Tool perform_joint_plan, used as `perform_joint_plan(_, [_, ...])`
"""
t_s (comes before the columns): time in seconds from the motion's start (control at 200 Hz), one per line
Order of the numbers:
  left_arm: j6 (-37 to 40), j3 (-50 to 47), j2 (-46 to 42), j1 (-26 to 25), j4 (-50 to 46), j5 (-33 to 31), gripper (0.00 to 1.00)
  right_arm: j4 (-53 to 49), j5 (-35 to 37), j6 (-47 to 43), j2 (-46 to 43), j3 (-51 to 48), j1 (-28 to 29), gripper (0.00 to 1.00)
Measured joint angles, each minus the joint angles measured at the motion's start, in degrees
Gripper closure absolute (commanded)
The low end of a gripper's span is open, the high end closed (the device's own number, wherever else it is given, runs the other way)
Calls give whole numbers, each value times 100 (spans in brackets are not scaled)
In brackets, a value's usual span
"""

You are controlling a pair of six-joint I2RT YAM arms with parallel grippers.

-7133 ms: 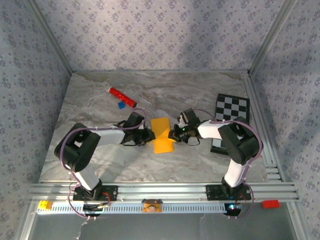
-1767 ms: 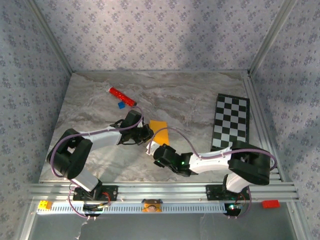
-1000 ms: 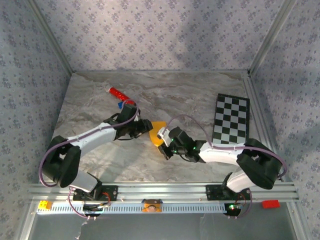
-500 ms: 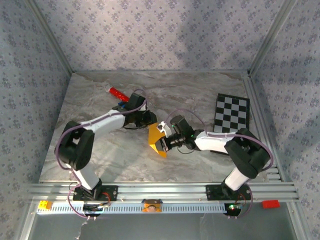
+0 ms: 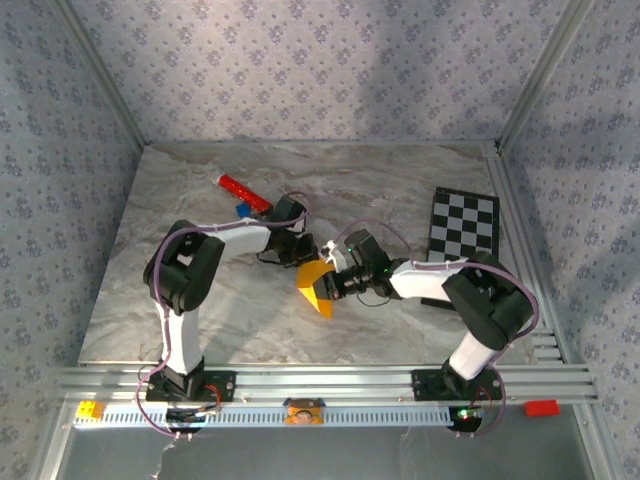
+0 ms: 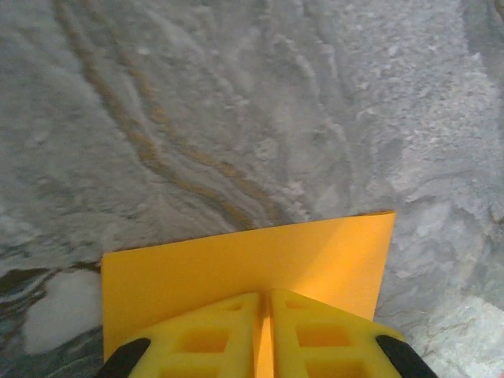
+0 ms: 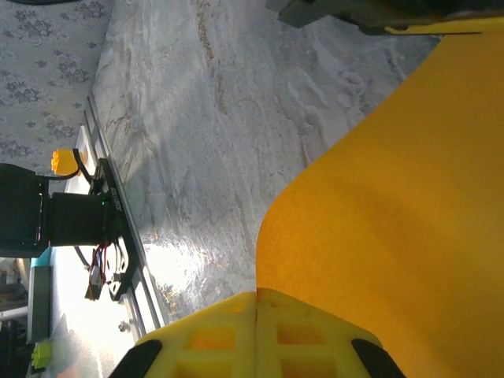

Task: Fold a paper plane with a square sheet of paper (pick it up from the middle)
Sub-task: Third fold the triangle at the center of the table.

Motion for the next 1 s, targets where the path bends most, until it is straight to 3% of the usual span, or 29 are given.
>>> perform_joint_plan(0.33, [0, 0, 2, -61, 35, -68, 89, -321, 37, -127, 70, 0, -227, 100])
perform_joint_plan(1.0, [-4, -4, 2, -76, 37, -109, 89, -1137, 772, -623, 142, 286, -315, 100])
